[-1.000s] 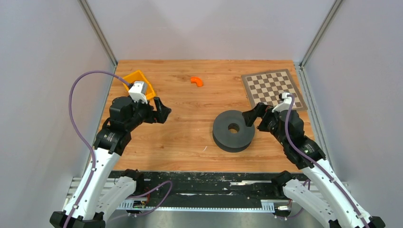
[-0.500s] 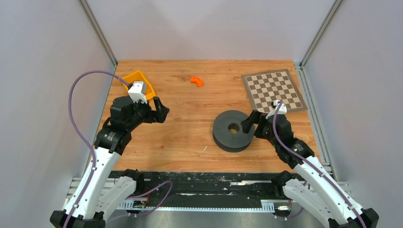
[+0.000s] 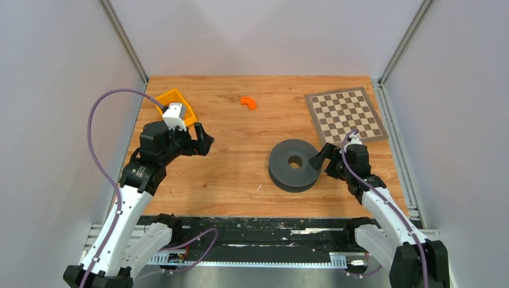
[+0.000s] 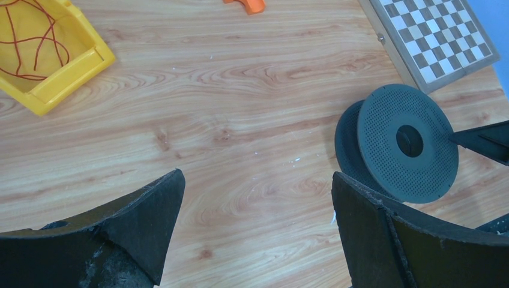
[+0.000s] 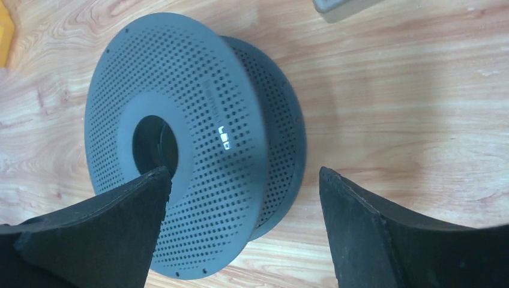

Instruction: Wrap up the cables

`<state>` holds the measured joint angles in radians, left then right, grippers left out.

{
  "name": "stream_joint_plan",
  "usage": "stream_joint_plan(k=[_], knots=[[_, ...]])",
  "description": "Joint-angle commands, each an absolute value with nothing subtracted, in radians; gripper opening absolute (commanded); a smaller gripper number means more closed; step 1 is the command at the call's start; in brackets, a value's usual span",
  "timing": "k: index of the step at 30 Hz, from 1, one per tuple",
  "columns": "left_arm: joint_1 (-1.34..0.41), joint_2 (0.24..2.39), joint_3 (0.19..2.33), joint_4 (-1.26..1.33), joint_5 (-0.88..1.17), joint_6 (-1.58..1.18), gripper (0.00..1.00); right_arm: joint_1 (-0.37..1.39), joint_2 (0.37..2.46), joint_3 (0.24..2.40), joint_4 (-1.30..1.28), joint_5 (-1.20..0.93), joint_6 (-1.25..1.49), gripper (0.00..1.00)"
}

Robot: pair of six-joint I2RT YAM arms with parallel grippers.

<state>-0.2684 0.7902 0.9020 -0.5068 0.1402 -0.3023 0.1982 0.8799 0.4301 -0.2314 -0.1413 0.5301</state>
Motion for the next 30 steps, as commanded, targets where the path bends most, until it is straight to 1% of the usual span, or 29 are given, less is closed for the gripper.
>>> stream_joint_plan(k=[1, 4, 7, 9, 13, 15, 17, 20, 23, 26, 29, 30], knots=[[-0.269, 0.791, 0.909, -0.503, 0.144, -0.278, 1.00, 0.120, 0.925, 0.399, -0.025, -0.375, 0.539, 0.90], [-0.269, 0.793, 0.909, -0.503, 0.142, -0.279, 1.00, 0.118, 0.957, 0.384, 0.067, -0.491, 0.550, 0.86], [-0.270, 0.797, 0.910, -0.504, 0.147, -0.278, 1.00, 0.118, 0.982, 0.381, 0.102, -0.557, 0.563, 0.80], [-0.270, 0.798, 0.910, -0.505, 0.148, -0.278, 1.00, 0.117, 0.986, 0.377, 0.121, -0.581, 0.566, 0.77], [-0.270, 0.805, 0.912, -0.511, 0.124, -0.284, 1.00, 0.117, 0.982, 0.369, 0.150, -0.597, 0.577, 0.66], [-0.270, 0.818, 0.920, -0.525, 0.104, -0.288, 1.00, 0.118, 0.986, 0.347, 0.205, -0.624, 0.607, 0.61], [-0.270, 0.822, 0.924, -0.529, 0.101, -0.288, 1.00, 0.120, 1.000, 0.314, 0.293, -0.662, 0.655, 0.58], [-0.271, 0.823, 0.921, -0.520, 0.126, -0.287, 1.00, 0.121, 1.035, 0.279, 0.406, -0.698, 0.710, 0.56], [-0.269, 0.816, 0.910, -0.494, 0.174, -0.287, 1.00, 0.135, 1.071, 0.279, 0.446, -0.708, 0.712, 0.56], [-0.269, 0.815, 0.903, -0.489, 0.163, -0.289, 1.00, 0.160, 1.095, 0.290, 0.472, -0.706, 0.710, 0.56], [-0.270, 0.843, 0.908, -0.506, 0.032, -0.308, 1.00, 0.171, 1.121, 0.302, 0.469, -0.711, 0.708, 0.55], [-0.268, 0.855, 0.921, -0.526, -0.049, -0.330, 1.00, 0.173, 1.129, 0.306, 0.472, -0.721, 0.705, 0.55]])
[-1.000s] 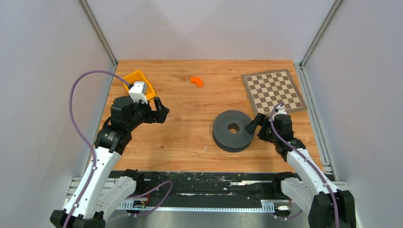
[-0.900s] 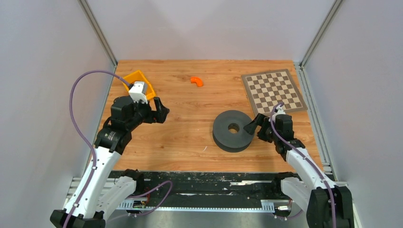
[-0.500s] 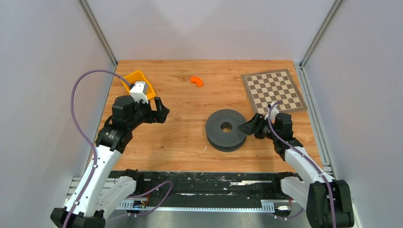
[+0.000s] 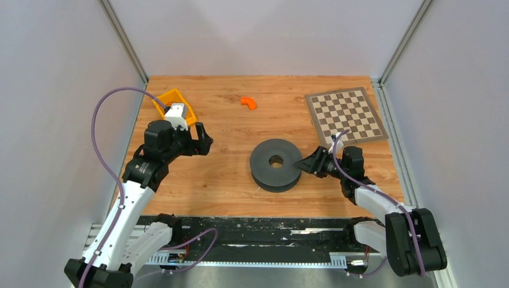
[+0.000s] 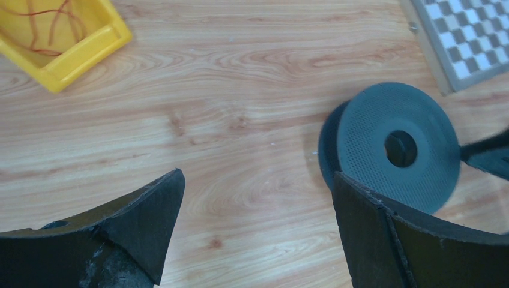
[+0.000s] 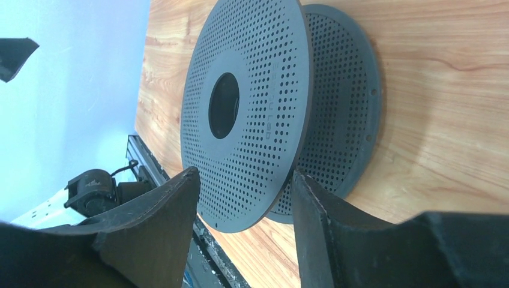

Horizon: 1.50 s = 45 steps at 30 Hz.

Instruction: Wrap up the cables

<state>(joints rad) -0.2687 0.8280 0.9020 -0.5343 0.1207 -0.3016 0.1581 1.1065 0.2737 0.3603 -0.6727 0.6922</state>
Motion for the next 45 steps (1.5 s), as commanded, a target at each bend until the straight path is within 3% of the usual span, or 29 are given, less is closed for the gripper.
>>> stream_joint_plan(k=[1, 8, 11, 14, 18, 27, 35, 45], knots=[[-0.260, 0.888, 0.931, -0.537, -0.081, -0.344, 1.00, 0.174, 1.137, 0.307, 0.478, -0.729, 0.703, 0.54], [-0.095, 1.107, 1.108, -0.598, -0.094, -0.483, 0.99, 0.207, 1.209, 0.311, 0.536, -0.763, 0.698, 0.44], [-0.041, 1.188, 1.188, -0.555, -0.126, -0.490, 0.89, 0.207, 1.216, 0.311, 0.537, -0.787, 0.691, 0.43], [0.015, 1.320, 1.261, -0.520, -0.168, -0.500, 0.69, 0.206, 1.195, 0.299, 0.540, -0.797, 0.692, 0.43], [0.072, 1.483, 1.343, -0.453, -0.151, -0.506, 0.57, 0.207, 1.154, 0.294, 0.507, -0.791, 0.678, 0.44], [0.110, 1.841, 1.673, -0.544, -0.120, -0.516, 0.48, 0.206, 1.040, 0.328, 0.371, -0.729, 0.615, 0.44], [0.113, 2.049, 1.766, -0.541, -0.089, -0.579, 0.42, 0.206, 0.993, 0.379, 0.247, -0.687, 0.535, 0.45], [0.117, 2.121, 1.781, -0.570, -0.153, -0.647, 0.42, 0.206, 0.929, 0.385, 0.188, -0.666, 0.537, 0.46]])
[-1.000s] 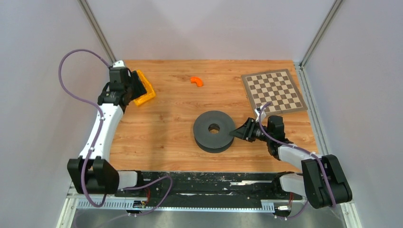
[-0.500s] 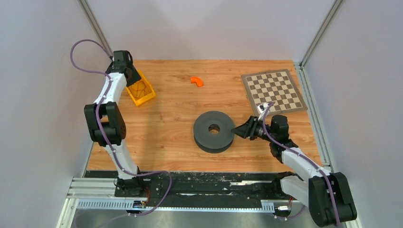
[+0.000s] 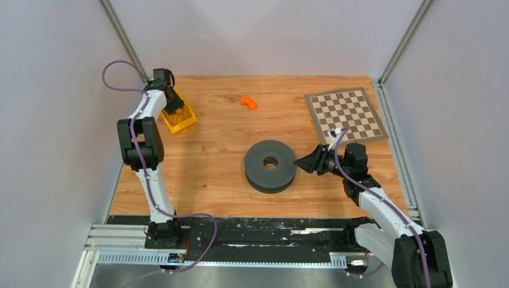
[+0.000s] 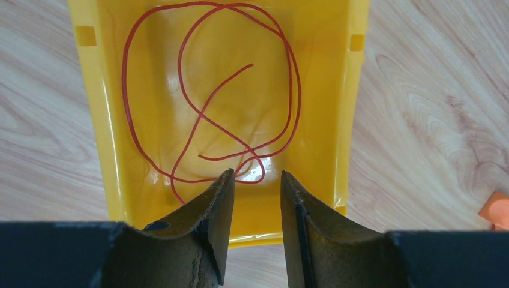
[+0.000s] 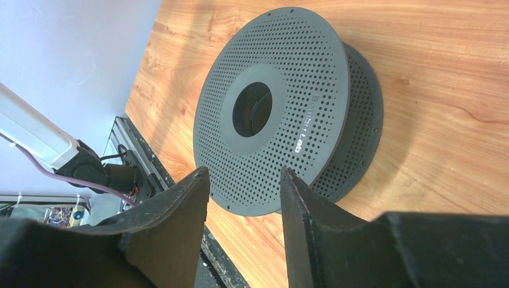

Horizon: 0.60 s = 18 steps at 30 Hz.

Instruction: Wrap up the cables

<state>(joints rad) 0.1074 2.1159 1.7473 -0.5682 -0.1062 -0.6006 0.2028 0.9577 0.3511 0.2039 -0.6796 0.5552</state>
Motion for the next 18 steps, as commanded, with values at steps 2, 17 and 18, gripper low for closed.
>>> stream_joint_plan(k=[2, 17, 18], knots=[[0.120, 2.131, 1.778, -0.569, -0.154, -0.653, 0.42, 0.207, 0.914, 0.379, 0.182, -0.665, 0.541, 0.46], [0.154, 2.194, 1.783, -0.558, -0.106, -0.720, 0.46, 0.207, 0.864, 0.399, 0.135, -0.647, 0.542, 0.47], [0.154, 2.200, 1.795, -0.557, -0.103, -0.721, 0.47, 0.206, 0.864, 0.400, 0.135, -0.646, 0.543, 0.47]])
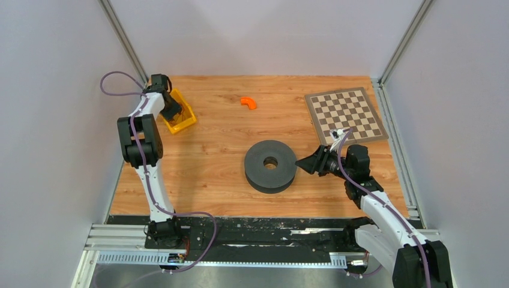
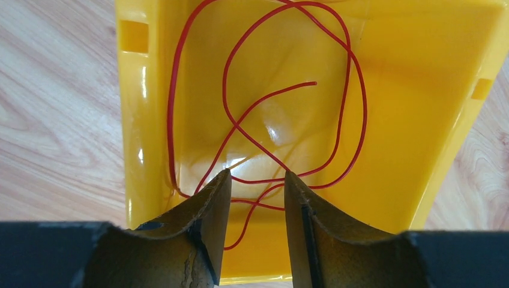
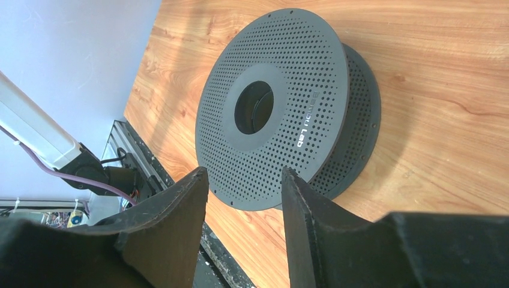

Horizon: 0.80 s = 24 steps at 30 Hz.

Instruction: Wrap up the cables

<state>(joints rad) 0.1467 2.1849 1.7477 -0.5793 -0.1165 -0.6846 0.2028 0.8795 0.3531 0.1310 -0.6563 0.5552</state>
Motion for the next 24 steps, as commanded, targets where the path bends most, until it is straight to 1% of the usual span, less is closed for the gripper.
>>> stream_joint_plan(k=[1, 6, 12, 14, 16, 18, 24], knots=[[0.153, 2.211, 1.802, -0.559, -0.097, -0.726, 0.47, 0.207, 0.865, 0.400, 0.135, -0.647, 0.544, 0.48], [0.153, 2.243, 1.821, -0.536, -0.053, -0.743, 0.47, 0.206, 0.862, 0.401, 0.123, -0.641, 0.547, 0.48], [0.153, 2.252, 1.819, -0.505, -0.007, -0.740, 0.45, 0.206, 0.873, 0.408, 0.109, -0.627, 0.542, 0.48], [0.153, 2.242, 1.819, -0.502, -0.015, -0.744, 0.49, 0.206, 0.873, 0.414, 0.101, -0.628, 0.542, 0.49], [0.153, 2.228, 1.815, -0.501, -0.024, -0.754, 0.56, 0.206, 0.864, 0.409, 0.097, -0.622, 0.545, 0.50], [0.155, 2.210, 1.808, -0.495, -0.024, -0.766, 0.58, 0.206, 0.859, 0.403, 0.097, -0.617, 0.553, 0.52], [0.155, 2.177, 1.808, -0.485, -0.064, -0.753, 0.58, 0.207, 0.859, 0.421, 0.085, -0.621, 0.549, 0.54]])
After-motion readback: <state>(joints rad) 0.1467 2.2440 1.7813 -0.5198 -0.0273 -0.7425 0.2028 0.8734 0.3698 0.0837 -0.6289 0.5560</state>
